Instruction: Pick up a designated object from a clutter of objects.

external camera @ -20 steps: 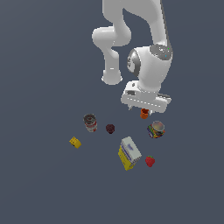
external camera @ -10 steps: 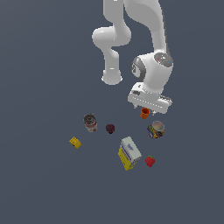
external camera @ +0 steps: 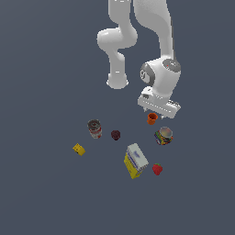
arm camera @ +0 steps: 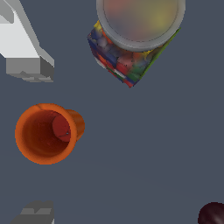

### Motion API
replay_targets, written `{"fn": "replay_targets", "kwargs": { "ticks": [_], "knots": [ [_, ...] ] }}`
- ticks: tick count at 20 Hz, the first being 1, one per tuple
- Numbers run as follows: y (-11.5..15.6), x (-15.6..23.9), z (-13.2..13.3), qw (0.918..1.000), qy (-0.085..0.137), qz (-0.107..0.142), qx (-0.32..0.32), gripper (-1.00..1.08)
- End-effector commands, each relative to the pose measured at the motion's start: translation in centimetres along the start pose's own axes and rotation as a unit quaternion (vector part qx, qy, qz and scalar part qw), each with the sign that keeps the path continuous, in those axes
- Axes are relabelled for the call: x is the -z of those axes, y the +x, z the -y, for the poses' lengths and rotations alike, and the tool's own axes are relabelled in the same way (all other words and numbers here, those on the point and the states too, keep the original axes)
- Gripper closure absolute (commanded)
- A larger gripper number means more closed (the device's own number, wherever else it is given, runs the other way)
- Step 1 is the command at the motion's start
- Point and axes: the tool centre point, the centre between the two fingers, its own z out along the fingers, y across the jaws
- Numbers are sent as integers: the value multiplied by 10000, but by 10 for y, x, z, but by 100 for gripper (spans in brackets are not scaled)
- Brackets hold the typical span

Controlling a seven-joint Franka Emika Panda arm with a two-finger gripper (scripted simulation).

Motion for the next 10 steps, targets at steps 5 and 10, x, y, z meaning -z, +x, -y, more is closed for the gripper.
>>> {"fn": "replay_targets", "kwargs": {
  "ticks": [5, 10],
  "knots": [
    [-13, -8, 0, 9999, 20, 12, -156, -92],
    [-13, -8, 0, 9999, 19, 14, -158, -92]
  ]
}}
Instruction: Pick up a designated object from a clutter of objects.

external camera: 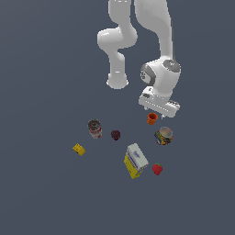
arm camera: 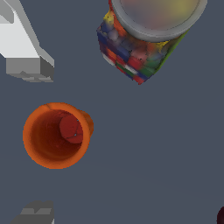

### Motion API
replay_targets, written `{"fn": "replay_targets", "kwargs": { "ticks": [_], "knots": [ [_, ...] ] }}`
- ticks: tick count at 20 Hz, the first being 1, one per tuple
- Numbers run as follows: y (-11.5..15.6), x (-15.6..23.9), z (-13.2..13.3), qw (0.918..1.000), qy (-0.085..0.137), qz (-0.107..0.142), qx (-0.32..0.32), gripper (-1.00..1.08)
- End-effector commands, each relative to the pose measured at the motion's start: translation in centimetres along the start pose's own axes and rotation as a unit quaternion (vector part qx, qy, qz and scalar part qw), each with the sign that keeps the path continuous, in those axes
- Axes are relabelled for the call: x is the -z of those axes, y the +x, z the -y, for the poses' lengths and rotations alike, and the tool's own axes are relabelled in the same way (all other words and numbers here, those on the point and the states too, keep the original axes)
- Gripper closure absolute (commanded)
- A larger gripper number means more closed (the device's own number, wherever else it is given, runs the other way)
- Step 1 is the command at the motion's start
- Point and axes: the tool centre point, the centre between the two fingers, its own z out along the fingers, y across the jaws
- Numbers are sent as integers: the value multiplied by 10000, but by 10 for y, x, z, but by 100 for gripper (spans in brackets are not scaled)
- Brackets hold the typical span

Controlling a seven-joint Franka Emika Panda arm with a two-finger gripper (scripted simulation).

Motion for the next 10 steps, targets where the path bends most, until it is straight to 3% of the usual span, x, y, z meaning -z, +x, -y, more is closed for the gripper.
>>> {"fn": "replay_targets", "kwargs": {
  "ticks": [1, 10],
  "knots": [
    [0, -1, 0, 10000, 1, 0, -2, -92],
    [-1, -29, -1, 10000, 3, 3, -7, -92]
  ]
}}
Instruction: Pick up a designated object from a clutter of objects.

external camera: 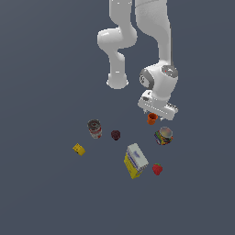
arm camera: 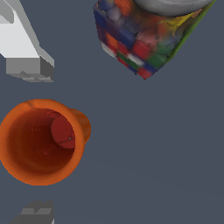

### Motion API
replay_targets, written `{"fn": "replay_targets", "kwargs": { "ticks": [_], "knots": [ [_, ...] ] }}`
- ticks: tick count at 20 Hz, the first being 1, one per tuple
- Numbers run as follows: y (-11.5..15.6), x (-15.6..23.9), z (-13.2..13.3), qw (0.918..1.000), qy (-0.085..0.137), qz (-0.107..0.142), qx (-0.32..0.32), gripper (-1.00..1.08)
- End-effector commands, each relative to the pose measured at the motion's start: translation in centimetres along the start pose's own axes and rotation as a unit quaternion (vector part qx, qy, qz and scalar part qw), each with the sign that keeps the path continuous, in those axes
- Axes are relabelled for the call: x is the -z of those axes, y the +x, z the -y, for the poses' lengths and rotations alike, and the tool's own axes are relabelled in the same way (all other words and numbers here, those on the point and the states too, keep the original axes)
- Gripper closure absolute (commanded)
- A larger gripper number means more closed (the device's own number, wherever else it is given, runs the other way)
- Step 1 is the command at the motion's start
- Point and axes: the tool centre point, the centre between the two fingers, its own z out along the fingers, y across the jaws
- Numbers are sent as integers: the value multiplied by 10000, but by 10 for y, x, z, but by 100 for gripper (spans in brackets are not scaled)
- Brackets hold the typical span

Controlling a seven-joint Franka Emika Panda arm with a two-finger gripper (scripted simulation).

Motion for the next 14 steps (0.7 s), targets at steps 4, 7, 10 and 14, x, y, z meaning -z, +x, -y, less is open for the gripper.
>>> {"fn": "replay_targets", "kwargs": {
  "ticks": [4, 7, 10, 14],
  "knots": [
    [-1, -22, 0, 10000, -2, 1, -3, -92],
    [0, -28, 0, 10000, -2, -1, -6, -92],
    [0, -29, 0, 10000, -2, -2, -9, -92],
    [0, -29, 0, 10000, -2, -2, -9, 108]
  ]
}}
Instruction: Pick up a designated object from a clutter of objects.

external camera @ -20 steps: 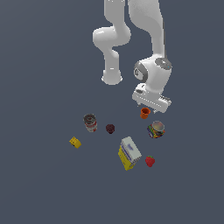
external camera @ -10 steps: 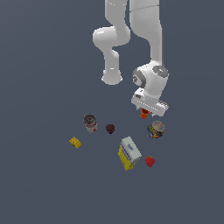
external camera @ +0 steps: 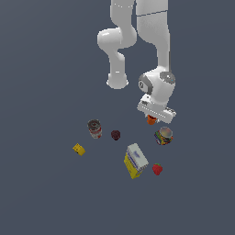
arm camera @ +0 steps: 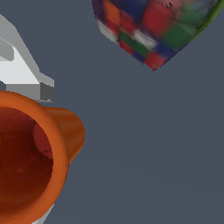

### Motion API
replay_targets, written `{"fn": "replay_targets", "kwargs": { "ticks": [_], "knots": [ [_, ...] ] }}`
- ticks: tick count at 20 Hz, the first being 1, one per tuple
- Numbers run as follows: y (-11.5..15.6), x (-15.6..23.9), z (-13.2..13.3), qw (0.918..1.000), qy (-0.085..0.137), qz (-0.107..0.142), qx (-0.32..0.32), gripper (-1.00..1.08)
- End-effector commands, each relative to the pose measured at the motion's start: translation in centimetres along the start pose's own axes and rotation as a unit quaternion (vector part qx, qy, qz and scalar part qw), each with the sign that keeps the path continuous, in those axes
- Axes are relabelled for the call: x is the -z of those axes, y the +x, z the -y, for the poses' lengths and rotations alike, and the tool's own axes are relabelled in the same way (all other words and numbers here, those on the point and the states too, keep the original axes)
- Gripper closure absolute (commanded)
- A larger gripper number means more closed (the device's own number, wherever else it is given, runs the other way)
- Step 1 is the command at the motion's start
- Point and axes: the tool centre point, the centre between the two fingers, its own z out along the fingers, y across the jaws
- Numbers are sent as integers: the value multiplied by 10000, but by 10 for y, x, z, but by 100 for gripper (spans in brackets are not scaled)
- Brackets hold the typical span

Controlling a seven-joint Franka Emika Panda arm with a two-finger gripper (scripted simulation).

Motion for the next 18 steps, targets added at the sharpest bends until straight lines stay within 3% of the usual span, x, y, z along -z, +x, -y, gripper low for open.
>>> {"fn": "replay_targets", "kwargs": {
  "ticks": [1, 18],
  "knots": [
    [0, 0, 0, 10000, 0, -1, -1, 108],
    [0, 17, -1, 10000, -1, -2, 0, 108]
  ]
}}
